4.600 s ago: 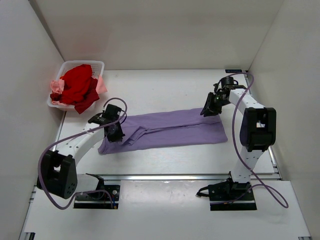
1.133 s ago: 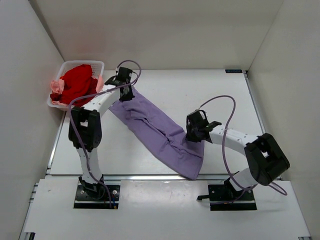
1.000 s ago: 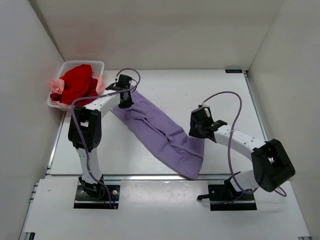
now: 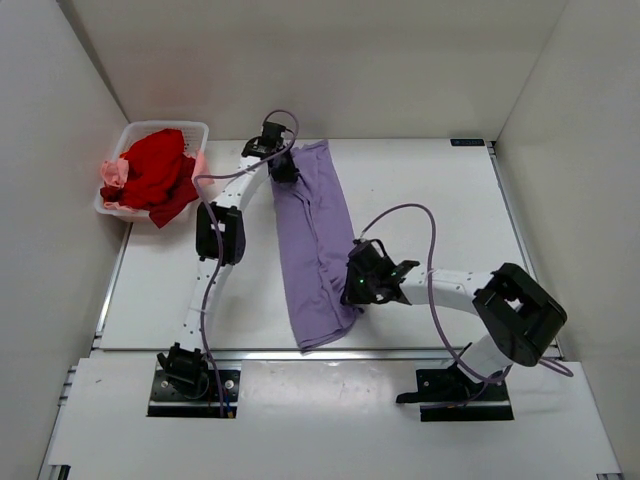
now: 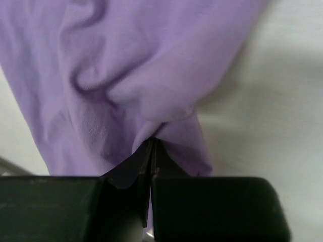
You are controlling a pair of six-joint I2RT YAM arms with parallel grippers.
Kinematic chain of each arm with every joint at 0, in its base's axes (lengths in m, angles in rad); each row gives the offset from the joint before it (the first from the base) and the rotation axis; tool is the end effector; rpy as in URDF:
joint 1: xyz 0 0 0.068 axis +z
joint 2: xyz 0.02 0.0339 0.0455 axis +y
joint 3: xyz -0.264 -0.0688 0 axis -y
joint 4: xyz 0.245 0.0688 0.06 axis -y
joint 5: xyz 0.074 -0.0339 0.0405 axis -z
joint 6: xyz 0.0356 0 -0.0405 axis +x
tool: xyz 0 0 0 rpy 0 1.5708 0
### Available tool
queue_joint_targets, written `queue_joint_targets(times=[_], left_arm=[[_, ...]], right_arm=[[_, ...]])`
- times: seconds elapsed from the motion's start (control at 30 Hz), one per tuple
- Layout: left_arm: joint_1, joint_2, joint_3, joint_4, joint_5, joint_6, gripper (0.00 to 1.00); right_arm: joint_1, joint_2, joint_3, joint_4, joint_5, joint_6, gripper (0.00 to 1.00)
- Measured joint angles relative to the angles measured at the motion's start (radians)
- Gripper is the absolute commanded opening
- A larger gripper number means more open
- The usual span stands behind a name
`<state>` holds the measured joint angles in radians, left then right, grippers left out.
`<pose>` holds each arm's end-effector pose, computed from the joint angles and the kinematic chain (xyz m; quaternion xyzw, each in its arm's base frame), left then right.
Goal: Fold and stack the t-shirts
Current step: Rotate the tshirt 90 degrees
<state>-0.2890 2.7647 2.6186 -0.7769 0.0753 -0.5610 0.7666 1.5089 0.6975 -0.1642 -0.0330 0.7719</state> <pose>0.5577 -0.1686 0.1470 -0.1166 0.9402 -0.1636 0.2750 0.1989 0.1932 0.1499 -0.0023 0.9559 0.2153 0.1997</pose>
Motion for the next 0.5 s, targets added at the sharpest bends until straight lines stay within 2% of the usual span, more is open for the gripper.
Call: queue_joint_targets(times=[0.13,0.5], left_arm=[[-0.004,-0.013,-0.035,0.054,0.027,0.016,0.0],[-0.016,0.009,-0.026,0.138,0.069,0.009,0.0]], right_arm=[[0.06,0.031,0.006,0.05,-0.042,0.023,0.0],[0.069,0.039,0.015,0.033,-0.082,0.04,0.0]])
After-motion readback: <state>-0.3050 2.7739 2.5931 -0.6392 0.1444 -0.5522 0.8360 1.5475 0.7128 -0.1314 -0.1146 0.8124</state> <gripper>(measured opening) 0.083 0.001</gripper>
